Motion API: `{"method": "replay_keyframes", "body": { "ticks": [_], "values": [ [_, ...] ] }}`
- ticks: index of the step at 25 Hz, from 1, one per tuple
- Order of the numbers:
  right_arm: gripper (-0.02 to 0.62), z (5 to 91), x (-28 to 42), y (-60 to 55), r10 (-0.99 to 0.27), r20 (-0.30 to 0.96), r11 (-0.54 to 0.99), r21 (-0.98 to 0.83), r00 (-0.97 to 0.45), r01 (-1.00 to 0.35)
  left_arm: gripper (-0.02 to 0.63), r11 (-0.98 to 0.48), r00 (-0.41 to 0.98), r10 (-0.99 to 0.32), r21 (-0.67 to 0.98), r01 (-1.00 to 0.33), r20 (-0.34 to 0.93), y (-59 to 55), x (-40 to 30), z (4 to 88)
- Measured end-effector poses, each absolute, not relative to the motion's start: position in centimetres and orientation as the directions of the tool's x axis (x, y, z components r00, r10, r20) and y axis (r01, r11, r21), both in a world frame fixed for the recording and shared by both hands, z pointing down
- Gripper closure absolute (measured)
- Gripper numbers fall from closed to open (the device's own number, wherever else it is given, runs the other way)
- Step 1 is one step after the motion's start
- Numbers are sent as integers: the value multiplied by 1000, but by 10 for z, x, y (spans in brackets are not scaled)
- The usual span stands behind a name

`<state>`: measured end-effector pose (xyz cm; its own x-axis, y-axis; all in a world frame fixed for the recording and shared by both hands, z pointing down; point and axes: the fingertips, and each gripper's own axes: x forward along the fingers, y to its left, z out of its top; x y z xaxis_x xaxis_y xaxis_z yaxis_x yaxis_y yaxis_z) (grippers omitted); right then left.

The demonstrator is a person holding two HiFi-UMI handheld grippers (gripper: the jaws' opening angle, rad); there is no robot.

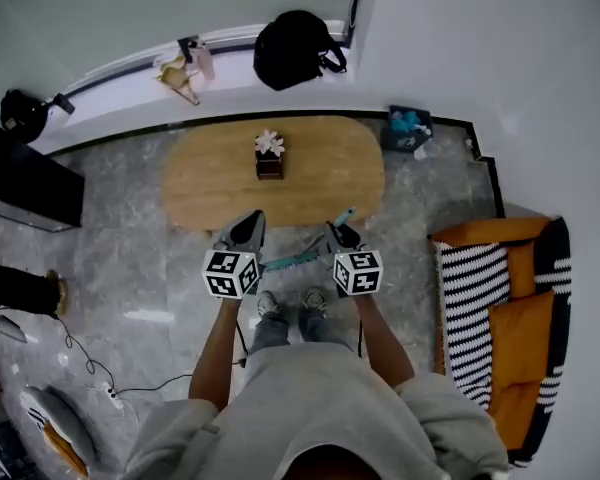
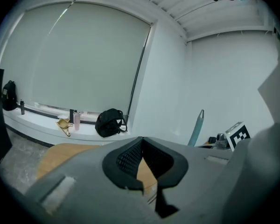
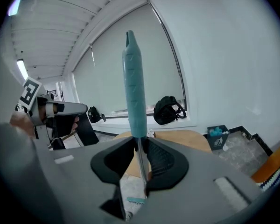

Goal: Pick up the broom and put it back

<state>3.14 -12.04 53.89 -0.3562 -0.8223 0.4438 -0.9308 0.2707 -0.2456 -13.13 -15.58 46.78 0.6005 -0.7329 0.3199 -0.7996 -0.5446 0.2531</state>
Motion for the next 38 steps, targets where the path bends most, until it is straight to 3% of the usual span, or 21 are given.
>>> {"method": "replay_keyframes", "body": {
  "ticks": [10, 18, 27, 38],
  "values": [
    [508, 511, 141, -98, -888, 412, 121, -217, -203, -969, 603, -698, 742, -611, 253, -670, 276, -160, -15, 450],
    [508, 496, 194, -74, -906, 418, -1, -146, -61, -989, 603, -787, 830, -492, 273, -553, 262, -155, 40, 449],
    [508, 491, 219, -60, -899, 437, -85, -112, 27, -990, 603, -811, 865, -436, 310, -497, 248, -159, 50, 456],
    [508, 498, 228, -74, -900, 435, -64, -143, -5, -988, 603, -788, 843, -461, 308, -533, 277, -173, 42, 467]
  ]
}}
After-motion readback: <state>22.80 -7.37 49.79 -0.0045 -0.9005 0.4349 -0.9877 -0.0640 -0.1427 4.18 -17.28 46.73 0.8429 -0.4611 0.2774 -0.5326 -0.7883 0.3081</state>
